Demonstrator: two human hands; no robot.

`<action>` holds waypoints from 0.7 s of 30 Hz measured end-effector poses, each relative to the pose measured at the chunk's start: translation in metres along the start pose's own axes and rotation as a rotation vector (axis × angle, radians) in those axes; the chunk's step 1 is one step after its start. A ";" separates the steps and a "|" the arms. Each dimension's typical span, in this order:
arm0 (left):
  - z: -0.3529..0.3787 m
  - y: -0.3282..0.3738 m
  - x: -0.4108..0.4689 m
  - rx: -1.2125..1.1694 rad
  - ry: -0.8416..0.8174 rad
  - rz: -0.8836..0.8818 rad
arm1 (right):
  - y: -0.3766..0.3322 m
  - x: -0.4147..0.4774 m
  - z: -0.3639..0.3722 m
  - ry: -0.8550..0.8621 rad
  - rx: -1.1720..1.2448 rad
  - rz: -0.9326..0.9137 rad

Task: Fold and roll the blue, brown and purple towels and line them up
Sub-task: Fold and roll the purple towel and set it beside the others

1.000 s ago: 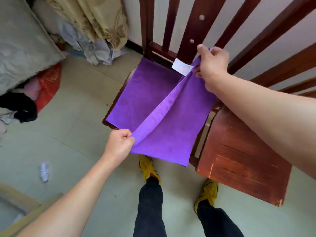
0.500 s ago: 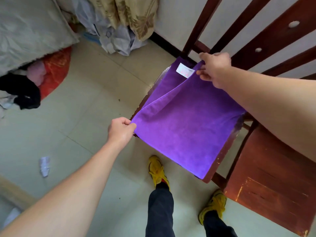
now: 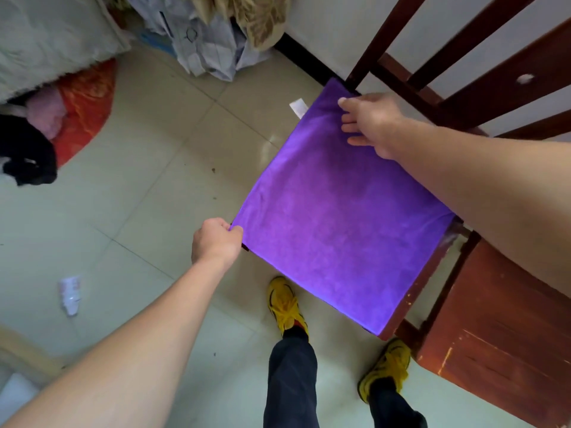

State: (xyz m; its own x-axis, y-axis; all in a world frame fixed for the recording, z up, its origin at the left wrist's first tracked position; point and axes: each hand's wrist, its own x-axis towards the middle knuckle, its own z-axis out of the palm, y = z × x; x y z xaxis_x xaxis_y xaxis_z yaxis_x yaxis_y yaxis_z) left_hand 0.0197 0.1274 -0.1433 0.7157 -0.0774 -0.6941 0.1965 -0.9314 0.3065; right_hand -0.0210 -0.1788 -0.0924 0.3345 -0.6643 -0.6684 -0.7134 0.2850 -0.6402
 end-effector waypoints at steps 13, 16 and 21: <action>0.063 0.016 -0.118 -0.167 -0.408 -0.224 | 0.136 -0.045 -0.162 0.291 -0.804 0.110; 0.101 0.021 -0.151 -0.216 -0.542 -0.321 | 0.150 -0.041 -0.169 0.241 -0.878 0.018; 0.155 0.022 -0.190 -0.355 -0.541 -0.451 | 0.166 -0.044 -0.175 0.308 -0.929 -0.085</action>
State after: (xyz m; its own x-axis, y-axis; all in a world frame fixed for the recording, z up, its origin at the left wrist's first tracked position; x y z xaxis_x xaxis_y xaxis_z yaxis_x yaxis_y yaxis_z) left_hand -0.2159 0.0668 -0.1054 0.1087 0.0335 -0.9935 0.6575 -0.7520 0.0466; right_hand -0.2620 -0.2237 -0.1026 0.3257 -0.8462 -0.4219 -0.9391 -0.3412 -0.0406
